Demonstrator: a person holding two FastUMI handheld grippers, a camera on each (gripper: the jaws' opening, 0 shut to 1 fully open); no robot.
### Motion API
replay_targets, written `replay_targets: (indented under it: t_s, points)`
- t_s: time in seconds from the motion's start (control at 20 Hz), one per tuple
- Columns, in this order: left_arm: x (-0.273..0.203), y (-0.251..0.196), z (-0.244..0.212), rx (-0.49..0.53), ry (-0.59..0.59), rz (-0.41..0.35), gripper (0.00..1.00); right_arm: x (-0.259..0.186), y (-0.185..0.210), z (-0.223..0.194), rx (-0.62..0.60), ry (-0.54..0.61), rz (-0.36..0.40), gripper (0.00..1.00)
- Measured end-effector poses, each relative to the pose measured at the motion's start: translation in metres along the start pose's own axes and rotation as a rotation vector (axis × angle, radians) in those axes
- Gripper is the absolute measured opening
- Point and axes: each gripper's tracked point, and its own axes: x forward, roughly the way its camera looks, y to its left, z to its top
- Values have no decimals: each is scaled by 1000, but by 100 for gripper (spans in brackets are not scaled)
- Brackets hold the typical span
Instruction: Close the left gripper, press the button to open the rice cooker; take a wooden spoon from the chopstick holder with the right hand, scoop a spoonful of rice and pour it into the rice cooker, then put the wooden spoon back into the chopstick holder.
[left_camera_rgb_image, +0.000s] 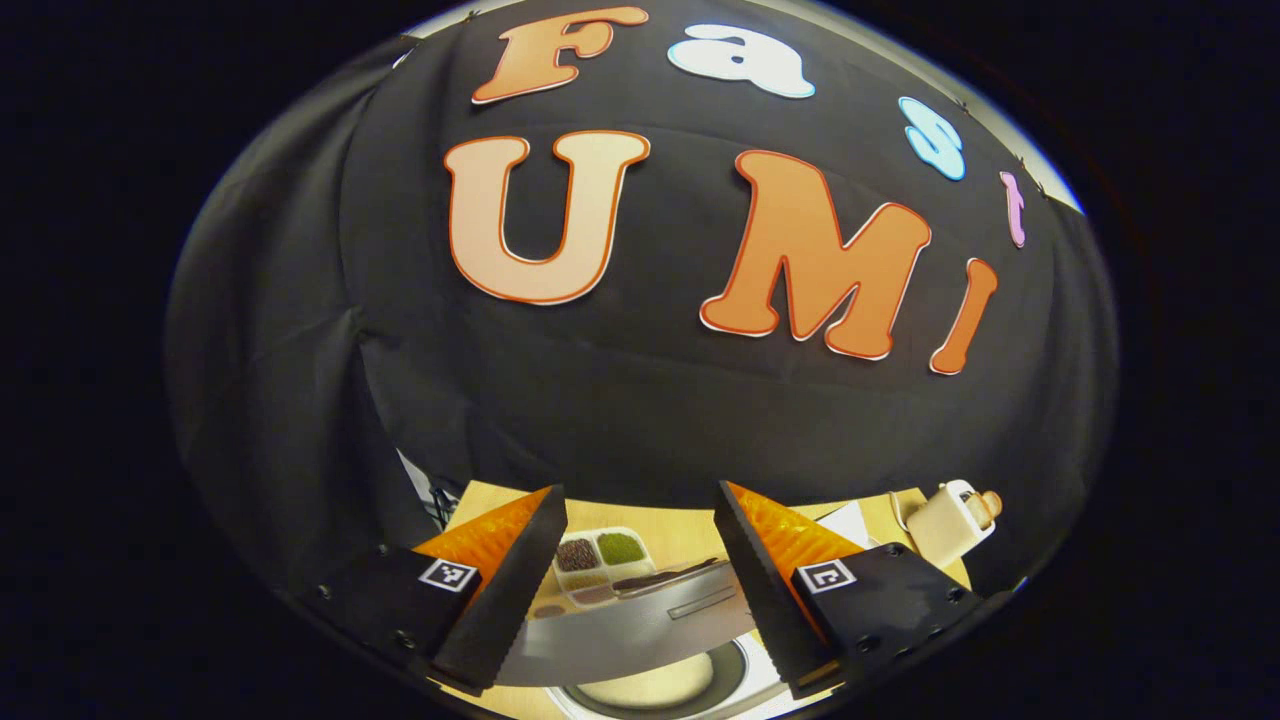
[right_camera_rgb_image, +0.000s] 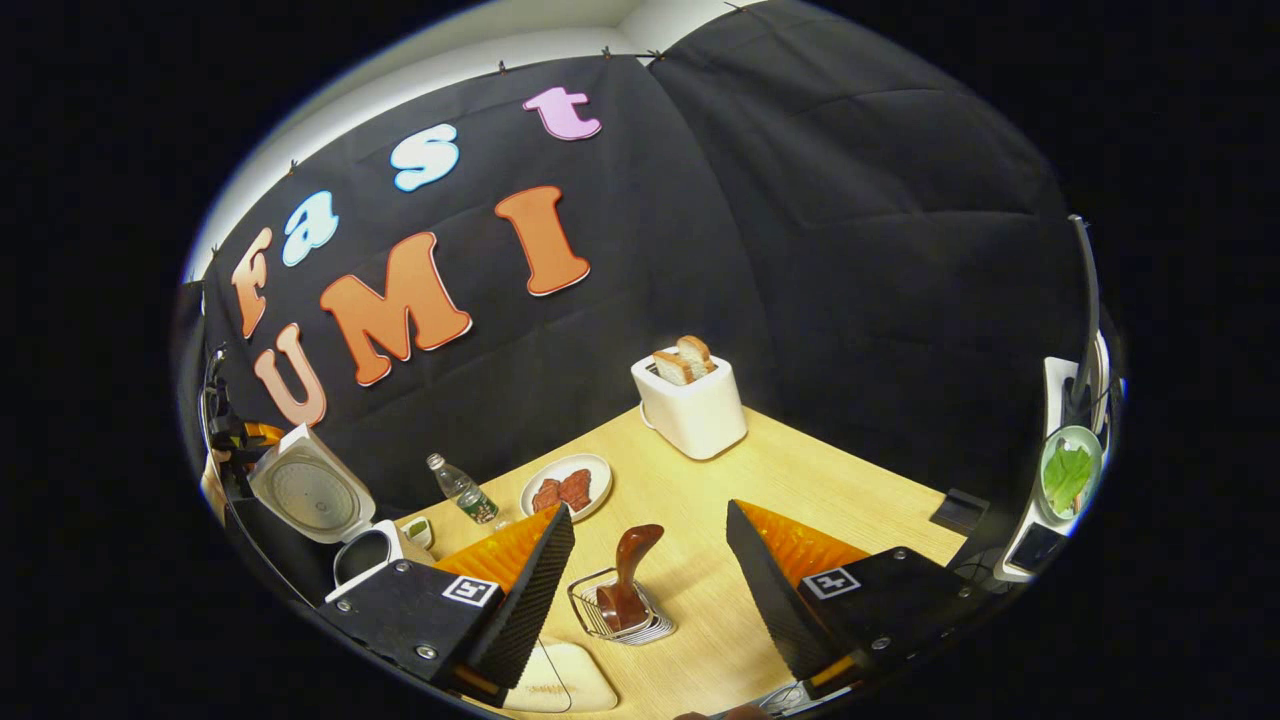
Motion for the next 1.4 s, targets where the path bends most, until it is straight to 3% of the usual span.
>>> replay_targets:
  t_s: [0.25, 0.4, 0.55, 0.65, 0.75, 1.0, 1.25, 1.4]
  points:
    - [-43, -28, -75, 6, 46, -20, 100, 2, 5, -9, -33, 56, 92, 95]
    - [-59, -37, -133, 66, 65, 22, 100, 7, 2, -18, -25, 102, 135, 95]
    - [-55, -37, -182, 15, 107, 70, 100, 11, -5, -31, -18, 153, 165, 95]
    - [-51, -36, -204, 42, 127, 97, 100, 11, -10, -32, -28, 162, 176, 95]
    - [-49, -34, -214, 102, 128, 125, 100, 15, -18, -33, -38, 171, 173, 95]
    - [-39, -32, -239, 105, 147, 176, 100, 18, -31, -27, -46, 163, 167, 95]
    - [-42, -33, -239, 104, 117, 177, 100, 21, -26, -22, -82, 157, 176, 95]
    - [-54, -44, -234, 97, 98, 134, 100, 22, -25, -5, -107, 122, 173, 95]
